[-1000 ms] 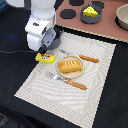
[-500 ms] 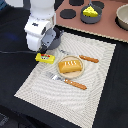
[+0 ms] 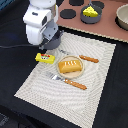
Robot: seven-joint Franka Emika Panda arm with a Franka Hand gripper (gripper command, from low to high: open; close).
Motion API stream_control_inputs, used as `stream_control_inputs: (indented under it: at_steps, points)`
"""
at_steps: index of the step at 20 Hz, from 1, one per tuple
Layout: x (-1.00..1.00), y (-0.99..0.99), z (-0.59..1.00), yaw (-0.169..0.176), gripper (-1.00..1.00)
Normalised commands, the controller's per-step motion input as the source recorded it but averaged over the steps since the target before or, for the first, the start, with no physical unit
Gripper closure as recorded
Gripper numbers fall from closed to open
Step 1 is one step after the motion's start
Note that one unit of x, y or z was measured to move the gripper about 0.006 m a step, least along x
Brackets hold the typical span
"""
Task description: Interact with the objects in diverse but meaningful ways.
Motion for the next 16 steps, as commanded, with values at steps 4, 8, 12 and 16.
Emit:
stream_control_inputs:
  at_steps: [4,8,12,16]
  points:
    - [0.59,-0.29,0.43,0.000,-1.00]
    - [0.68,-0.34,0.45,0.003,-1.00]
    - [0.72,-0.37,0.47,0.000,-1.00]
    - [0.71,-0.37,0.42,0.000,-1.00]
